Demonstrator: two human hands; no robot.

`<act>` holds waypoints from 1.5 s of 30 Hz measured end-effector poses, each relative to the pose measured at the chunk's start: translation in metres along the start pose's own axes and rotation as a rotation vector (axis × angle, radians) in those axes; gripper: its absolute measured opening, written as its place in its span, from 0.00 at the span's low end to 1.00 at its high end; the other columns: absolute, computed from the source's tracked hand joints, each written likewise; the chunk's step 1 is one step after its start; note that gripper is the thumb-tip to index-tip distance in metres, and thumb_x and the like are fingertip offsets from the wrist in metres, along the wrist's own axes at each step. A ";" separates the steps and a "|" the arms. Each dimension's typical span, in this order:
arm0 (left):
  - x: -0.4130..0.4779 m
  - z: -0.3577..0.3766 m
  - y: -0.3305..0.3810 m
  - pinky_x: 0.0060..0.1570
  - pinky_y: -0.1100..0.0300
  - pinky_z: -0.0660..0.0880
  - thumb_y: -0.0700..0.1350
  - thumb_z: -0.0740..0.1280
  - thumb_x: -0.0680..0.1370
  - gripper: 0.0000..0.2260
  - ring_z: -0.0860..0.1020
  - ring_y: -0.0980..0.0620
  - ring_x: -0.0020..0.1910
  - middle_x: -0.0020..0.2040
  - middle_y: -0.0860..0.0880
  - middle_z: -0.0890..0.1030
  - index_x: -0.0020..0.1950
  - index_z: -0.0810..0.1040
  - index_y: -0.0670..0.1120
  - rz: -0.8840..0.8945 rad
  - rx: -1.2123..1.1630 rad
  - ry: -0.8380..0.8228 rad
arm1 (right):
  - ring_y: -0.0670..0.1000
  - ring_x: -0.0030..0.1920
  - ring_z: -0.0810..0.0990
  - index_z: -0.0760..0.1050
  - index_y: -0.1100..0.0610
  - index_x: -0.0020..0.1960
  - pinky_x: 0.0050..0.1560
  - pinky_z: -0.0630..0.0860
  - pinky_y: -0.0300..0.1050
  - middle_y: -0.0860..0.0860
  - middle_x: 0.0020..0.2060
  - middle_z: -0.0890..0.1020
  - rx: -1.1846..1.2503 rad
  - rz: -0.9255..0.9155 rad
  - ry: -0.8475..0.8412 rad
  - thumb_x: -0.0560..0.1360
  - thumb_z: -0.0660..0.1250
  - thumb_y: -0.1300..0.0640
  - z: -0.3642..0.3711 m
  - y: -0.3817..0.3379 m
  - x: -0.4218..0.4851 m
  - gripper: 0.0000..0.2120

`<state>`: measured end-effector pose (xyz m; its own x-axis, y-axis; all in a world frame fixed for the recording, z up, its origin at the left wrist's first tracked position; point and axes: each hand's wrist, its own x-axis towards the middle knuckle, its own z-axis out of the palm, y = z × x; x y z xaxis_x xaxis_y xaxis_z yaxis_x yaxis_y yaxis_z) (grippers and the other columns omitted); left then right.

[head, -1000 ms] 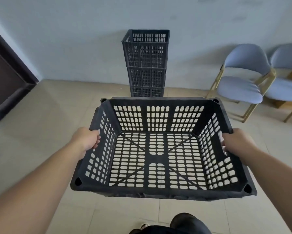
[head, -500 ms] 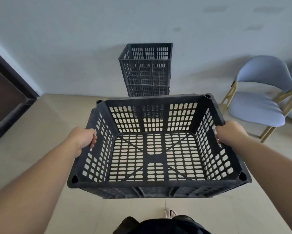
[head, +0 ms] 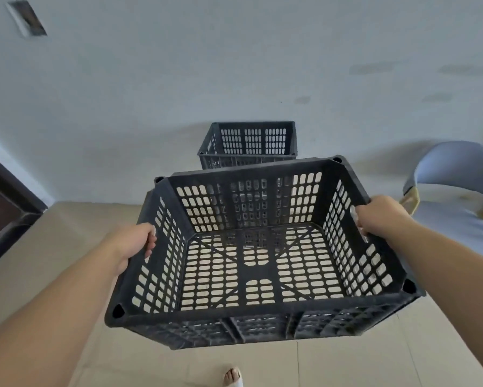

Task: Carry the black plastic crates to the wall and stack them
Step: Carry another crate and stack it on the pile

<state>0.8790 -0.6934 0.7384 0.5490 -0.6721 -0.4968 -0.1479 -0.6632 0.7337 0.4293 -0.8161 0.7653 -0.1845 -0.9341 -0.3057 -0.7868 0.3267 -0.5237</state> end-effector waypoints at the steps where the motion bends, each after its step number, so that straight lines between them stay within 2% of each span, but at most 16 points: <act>1: 0.018 -0.005 0.014 0.34 0.54 0.72 0.40 0.62 0.76 0.09 0.71 0.47 0.28 0.31 0.44 0.75 0.36 0.74 0.41 0.008 0.011 -0.020 | 0.61 0.40 0.84 0.77 0.65 0.46 0.44 0.84 0.55 0.62 0.40 0.84 0.013 0.017 0.010 0.79 0.61 0.60 0.002 -0.015 0.010 0.10; 6: 0.093 -0.029 0.087 0.36 0.53 0.74 0.37 0.63 0.76 0.09 0.73 0.46 0.29 0.31 0.42 0.77 0.36 0.76 0.39 0.116 0.058 -0.043 | 0.62 0.40 0.85 0.77 0.65 0.45 0.46 0.84 0.58 0.62 0.39 0.85 0.067 0.044 0.057 0.79 0.62 0.59 0.006 -0.080 0.053 0.10; 11: 0.163 -0.045 0.155 0.40 0.51 0.74 0.39 0.63 0.77 0.11 0.74 0.44 0.32 0.34 0.41 0.78 0.37 0.77 0.39 0.154 0.079 -0.058 | 0.66 0.41 0.86 0.79 0.68 0.44 0.47 0.83 0.66 0.63 0.37 0.85 0.118 0.057 0.081 0.75 0.62 0.62 0.001 -0.137 0.105 0.10; 21: 0.277 -0.023 0.287 0.33 0.55 0.72 0.41 0.62 0.80 0.12 0.72 0.46 0.30 0.34 0.42 0.76 0.37 0.76 0.40 0.164 0.044 -0.049 | 0.68 0.39 0.85 0.79 0.70 0.41 0.40 0.82 0.63 0.67 0.34 0.84 0.176 0.028 0.120 0.66 0.63 0.65 -0.015 -0.219 0.268 0.10; 25: 0.313 -0.010 0.336 0.33 0.56 0.73 0.41 0.62 0.82 0.13 0.73 0.47 0.30 0.34 0.42 0.77 0.38 0.77 0.39 0.182 0.063 -0.004 | 0.65 0.33 0.84 0.80 0.70 0.38 0.41 0.83 0.64 0.65 0.29 0.83 0.149 -0.008 0.104 0.63 0.64 0.66 -0.029 -0.257 0.325 0.09; 34: 0.416 0.016 0.410 0.33 0.58 0.73 0.43 0.62 0.83 0.14 0.73 0.48 0.30 0.34 0.43 0.77 0.40 0.77 0.39 0.182 -0.044 -0.020 | 0.67 0.40 0.86 0.79 0.69 0.36 0.45 0.83 0.68 0.64 0.34 0.85 0.161 -0.015 0.165 0.69 0.60 0.66 -0.036 -0.330 0.426 0.10; 42: 0.518 0.027 0.467 0.36 0.56 0.74 0.48 0.60 0.85 0.16 0.73 0.49 0.31 0.34 0.45 0.77 0.42 0.77 0.40 0.181 -0.100 -0.107 | 0.64 0.38 0.85 0.79 0.66 0.35 0.46 0.84 0.61 0.61 0.34 0.85 0.088 0.047 0.254 0.69 0.61 0.64 -0.013 -0.376 0.492 0.10; 45: 0.543 0.033 0.482 0.36 0.55 0.73 0.49 0.57 0.86 0.19 0.73 0.48 0.31 0.35 0.44 0.77 0.42 0.76 0.40 0.196 -0.070 -0.109 | 0.62 0.39 0.85 0.79 0.66 0.38 0.43 0.83 0.53 0.61 0.35 0.85 0.049 0.054 0.269 0.72 0.61 0.63 -0.007 -0.385 0.514 0.10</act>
<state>1.0788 -1.3886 0.8067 0.4230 -0.8196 -0.3863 -0.1836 -0.4950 0.8493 0.6329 -1.4227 0.8154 -0.3805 -0.9175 -0.1160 -0.7431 0.3780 -0.5522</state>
